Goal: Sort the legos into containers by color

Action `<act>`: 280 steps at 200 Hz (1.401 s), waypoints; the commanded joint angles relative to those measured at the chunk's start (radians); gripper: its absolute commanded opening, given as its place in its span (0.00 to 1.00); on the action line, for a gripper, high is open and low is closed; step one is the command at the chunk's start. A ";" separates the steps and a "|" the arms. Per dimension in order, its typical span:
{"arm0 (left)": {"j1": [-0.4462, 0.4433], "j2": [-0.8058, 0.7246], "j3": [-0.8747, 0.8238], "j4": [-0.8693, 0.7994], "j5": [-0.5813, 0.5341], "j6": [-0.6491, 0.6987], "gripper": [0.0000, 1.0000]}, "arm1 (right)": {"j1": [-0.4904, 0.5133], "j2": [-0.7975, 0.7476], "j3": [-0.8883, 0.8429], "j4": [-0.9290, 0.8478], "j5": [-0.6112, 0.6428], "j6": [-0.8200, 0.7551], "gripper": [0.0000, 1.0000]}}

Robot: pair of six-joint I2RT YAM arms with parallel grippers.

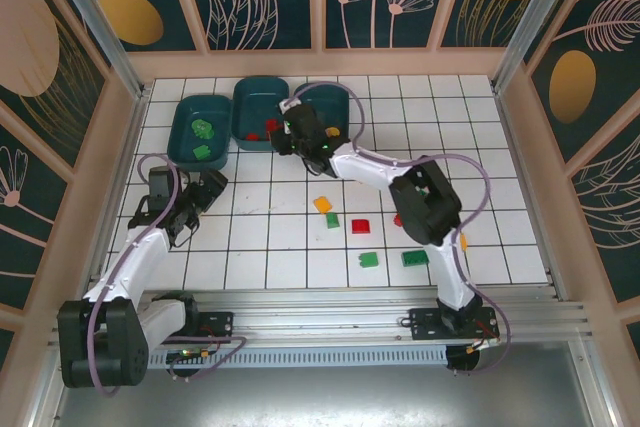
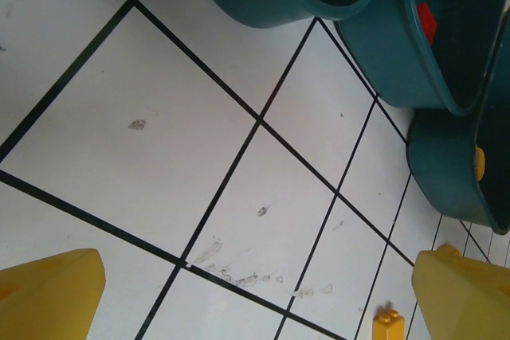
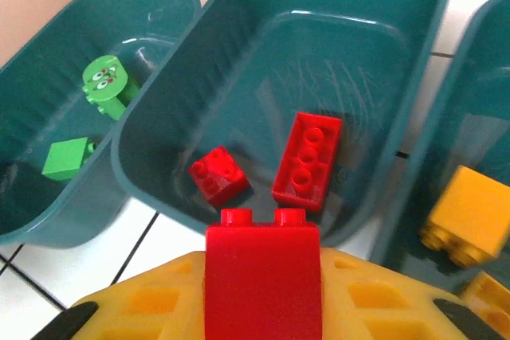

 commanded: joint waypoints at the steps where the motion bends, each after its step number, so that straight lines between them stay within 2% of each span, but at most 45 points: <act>1: 0.006 -0.005 0.029 -0.020 0.028 0.054 0.98 | -0.009 0.101 0.180 -0.063 -0.017 -0.027 0.32; 31: 0.006 0.007 0.029 -0.013 0.058 0.069 0.98 | -0.010 0.215 0.355 -0.150 -0.023 -0.041 0.34; 39: 0.006 0.007 0.029 -0.010 0.060 0.069 0.99 | -0.010 0.241 0.399 -0.174 -0.023 -0.040 0.37; 50: 0.006 -0.003 0.032 -0.008 0.063 0.070 0.98 | -0.010 0.275 0.464 -0.213 -0.012 -0.032 0.48; 61: 0.006 -0.028 0.031 0.000 0.067 0.073 0.99 | -0.011 0.302 0.517 -0.250 -0.009 -0.034 0.52; 81: 0.005 -0.079 0.033 0.015 0.070 0.081 0.98 | -0.010 0.312 0.547 -0.267 -0.004 -0.034 0.54; 108: 0.003 -0.108 0.035 0.024 0.113 0.085 0.97 | -0.010 0.251 0.518 -0.252 0.019 -0.030 0.54; 123: -0.018 -0.101 0.042 0.021 0.124 0.086 0.94 | -0.006 0.173 0.442 -0.226 0.038 -0.029 0.54; 136: -0.073 -0.093 0.050 0.009 0.097 0.080 0.93 | -0.004 0.075 0.319 -0.181 0.052 -0.033 0.54; 180: -0.391 -0.010 0.045 0.096 -0.032 -0.009 0.92 | -0.012 -0.324 -0.289 -0.006 0.138 0.000 0.54; 200: -0.547 0.104 0.094 0.107 -0.101 -0.018 0.90 | -0.033 -0.458 -0.501 -0.009 0.174 0.037 0.55; 215: -0.615 0.180 0.131 0.109 -0.144 -0.049 0.90 | -0.056 -0.528 -0.617 -0.037 0.173 0.054 0.55; 236: -0.629 0.217 0.112 0.177 -0.150 -0.117 0.92 | -0.072 -0.592 -0.709 -0.081 0.116 0.043 0.58; 249: -0.627 0.225 0.123 0.144 -0.211 -0.125 0.98 | -0.070 -0.607 -0.733 -0.107 0.077 0.036 0.61; 262: -0.604 0.234 0.132 0.105 -0.257 -0.108 0.99 | -0.053 -0.607 -0.745 -0.119 0.037 0.025 0.63; 269: -0.569 0.235 0.121 0.117 -0.232 -0.100 0.98 | -0.041 -0.599 -0.746 -0.122 0.026 0.019 0.64; 280: -0.476 0.231 0.066 0.193 -0.108 -0.095 0.98 | -0.024 -0.578 -0.745 -0.119 0.005 0.018 0.65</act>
